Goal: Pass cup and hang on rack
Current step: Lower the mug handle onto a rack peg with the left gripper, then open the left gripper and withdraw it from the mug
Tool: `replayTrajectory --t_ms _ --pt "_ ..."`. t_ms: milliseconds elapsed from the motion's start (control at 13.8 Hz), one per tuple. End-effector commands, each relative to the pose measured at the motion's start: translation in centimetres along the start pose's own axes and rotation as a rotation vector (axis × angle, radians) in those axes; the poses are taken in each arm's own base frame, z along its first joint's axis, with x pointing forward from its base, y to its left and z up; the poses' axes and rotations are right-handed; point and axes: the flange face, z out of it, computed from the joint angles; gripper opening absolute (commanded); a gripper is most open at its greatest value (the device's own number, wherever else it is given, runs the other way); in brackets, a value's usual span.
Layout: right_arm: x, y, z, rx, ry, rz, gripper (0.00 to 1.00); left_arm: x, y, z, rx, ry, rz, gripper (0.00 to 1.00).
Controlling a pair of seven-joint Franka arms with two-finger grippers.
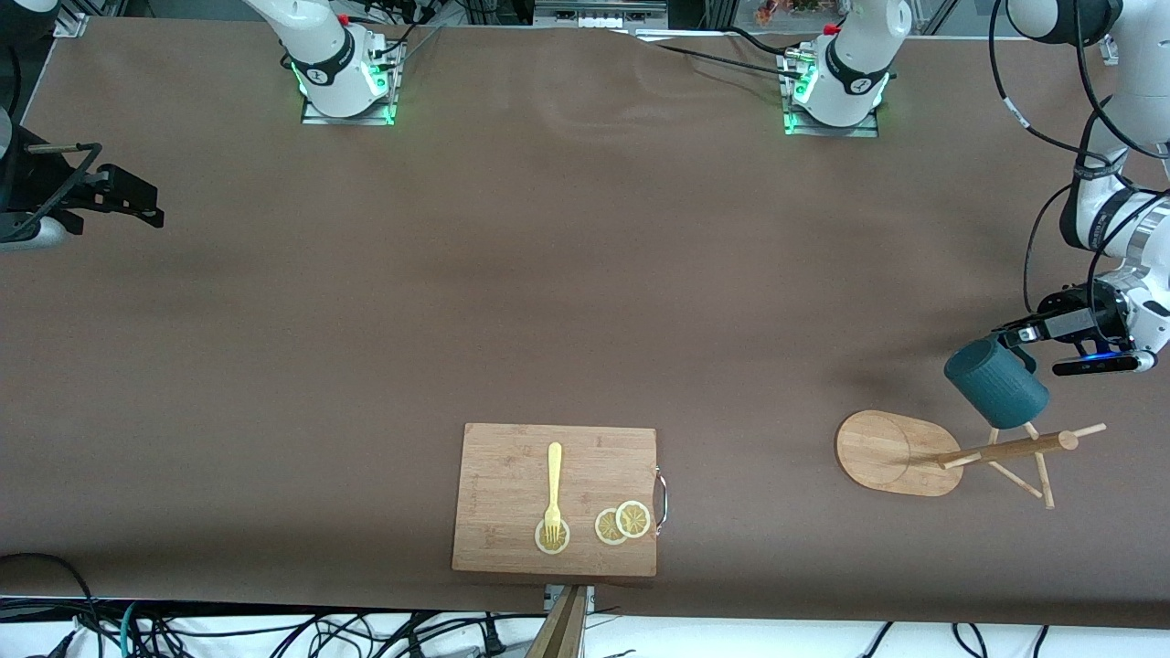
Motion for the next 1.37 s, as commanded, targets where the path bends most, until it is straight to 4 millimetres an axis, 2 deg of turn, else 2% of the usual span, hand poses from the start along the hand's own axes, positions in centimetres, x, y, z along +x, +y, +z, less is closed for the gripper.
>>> replayTrajectory --t_ms 0,578,650,794,939,1011,1083,1155,1300 --pt "0.2 0.1 -0.5 0.003 0.01 0.002 1.0 0.9 -1.4 -0.3 -0.074 0.003 0.021 0.0" --pt "0.3 0.1 -0.4 0.003 0.008 0.002 1.0 2.2 -3.2 -1.2 -0.107 0.023 0.02 0.0" --pt "0.3 0.1 -0.4 0.003 0.008 0.002 1.0 2.4 -4.0 -1.3 -0.119 0.04 0.016 0.0" --pt "0.2 0.1 -0.4 0.003 0.007 0.002 1.0 2.6 -5.1 -1.6 -0.13 0.057 0.027 0.06" --pt "0.3 0.1 -0.4 0.003 0.008 0.002 1.0 2.6 -5.2 -1.4 -0.121 0.055 0.024 0.21" --pt "0.2 0.1 -0.4 0.004 0.005 0.002 1.0 2.5 -5.3 -1.4 -0.115 0.053 0.021 0.34" --pt "0.2 0.1 -0.4 0.003 0.007 0.002 1.0 2.4 -5.4 -1.2 -0.113 0.045 0.024 0.52" --pt "0.3 0.1 -0.3 0.003 0.007 0.002 1.0 2.1 -5.2 -1.0 -0.092 0.027 0.051 1.0" --pt "0.3 0.3 -0.2 0.004 0.001 0.005 1.0 1.4 -5.3 -1.3 -0.04 -0.014 0.108 1.0"
